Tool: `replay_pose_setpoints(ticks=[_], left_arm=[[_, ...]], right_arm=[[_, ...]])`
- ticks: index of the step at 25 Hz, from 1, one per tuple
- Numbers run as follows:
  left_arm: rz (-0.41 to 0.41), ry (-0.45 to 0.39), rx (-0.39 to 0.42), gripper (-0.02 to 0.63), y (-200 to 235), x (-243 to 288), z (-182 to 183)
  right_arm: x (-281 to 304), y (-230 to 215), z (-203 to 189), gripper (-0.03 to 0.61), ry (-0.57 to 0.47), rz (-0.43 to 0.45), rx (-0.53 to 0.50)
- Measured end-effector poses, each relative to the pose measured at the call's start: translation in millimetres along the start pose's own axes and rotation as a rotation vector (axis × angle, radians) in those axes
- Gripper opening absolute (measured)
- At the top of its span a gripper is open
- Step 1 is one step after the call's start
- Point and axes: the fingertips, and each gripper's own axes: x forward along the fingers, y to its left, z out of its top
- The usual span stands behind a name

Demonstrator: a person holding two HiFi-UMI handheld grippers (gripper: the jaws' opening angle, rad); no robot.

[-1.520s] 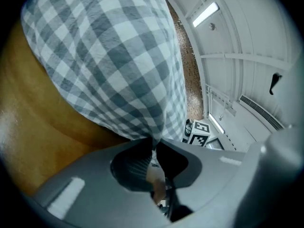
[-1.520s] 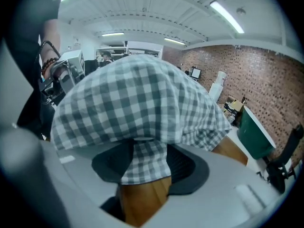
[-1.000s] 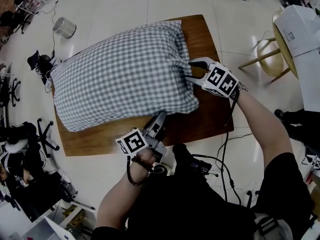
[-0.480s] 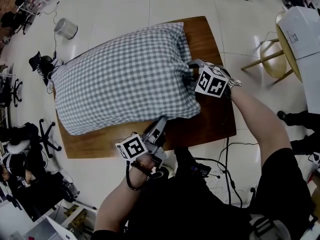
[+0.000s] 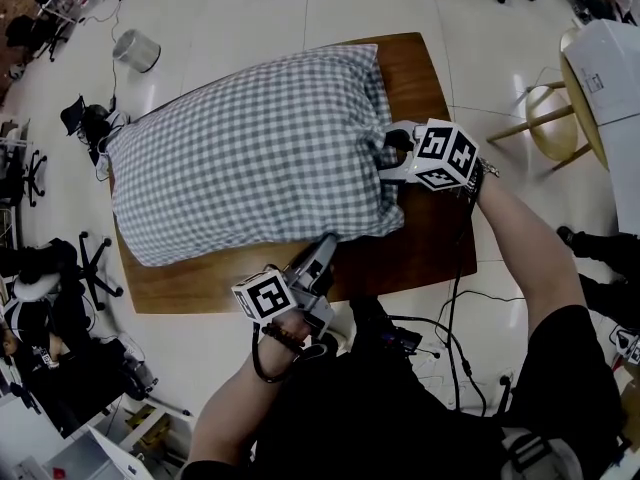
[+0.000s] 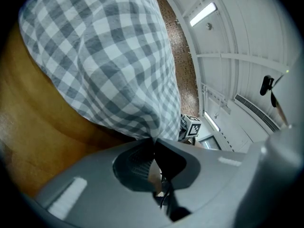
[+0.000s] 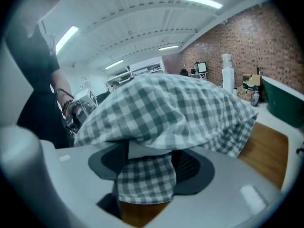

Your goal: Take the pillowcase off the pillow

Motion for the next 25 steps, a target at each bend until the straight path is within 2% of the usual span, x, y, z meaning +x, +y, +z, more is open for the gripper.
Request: replay_pose_setpoints(ticks=[2, 4, 6, 7, 9, 10, 12, 14, 15, 18, 19, 21, 25], left_arm=[[0.008, -0.001, -0.001, 0.006, 0.6, -1.5, -0.4], [-0.026, -0.005, 0.013, 0.006, -6.0, 2.8, 1.1], [-0.067, -0.008, 0.027, 0.006, -13.3, 10.1, 1.7], [-0.061, -0.005, 0.022, 0.006, -11.5, 10.9, -0.1], [-0.008, 0.004, -0.001, 0.006, -0.5, 5.3, -5.5], [0.007, 0.005, -0.007, 0.006, 1.7, 2.1, -6.9], [0.005, 0.001, -0.002, 0.005, -1.5, -2.3, -6.5], [-0.035, -0.019, 0.02, 0.005, -11.7, -1.9, -0.2], [-0.041, -0.031, 0.022, 0.005, -12.9, -3.5, 2.4], [0.065, -0.053, -0.03, 0.005, 7.7, -24.0, -1.0], [0.041, -0.064, -0.015, 0.005, -0.5, -25.3, 2.7], [-0.062, -0.089, 0.045, 0.005, -29.4, -21.4, 14.4], [-0.101, -0.128, 0.085, 0.005, -46.1, -29.7, 23.9]], right_arm=[[-2.6, 9.9, 1.3, 0.292, -0.038, 0.061, 0.096], [0.3, 16.5, -4.3, 0.299, -0.052, 0.108, 0.173], [6.4, 18.3, -11.5, 0.301, -0.051, 0.12, 0.211], [10.0, 18.6, -14.3, 0.299, -0.049, 0.116, 0.217], [17.0, 20.7, -16.5, 0.288, -0.044, 0.101, 0.219], [19.6, 22.8, -16.4, 0.25, -0.042, 0.093, 0.217], [21.1, 26.1, -17.0, 0.079, -0.035, 0.061, 0.207], [16.0, 24.2, -17.7, 0.018, -0.035, 0.015, 0.198], [11.2, 22.7, -17.3, 0.014, -0.04, -0.006, 0.196], [-6.3, 23.1, -14.4, 0.011, -0.056, -0.071, 0.183], [-12.5, 24.7, -12.1, 0.011, -0.061, -0.089, 0.177], [-23.5, 28.7, -5.3, 0.011, -0.075, -0.118, 0.164], [-37.3, 38.8, 6.8, 0.009, -0.097, -0.16, 0.127]])
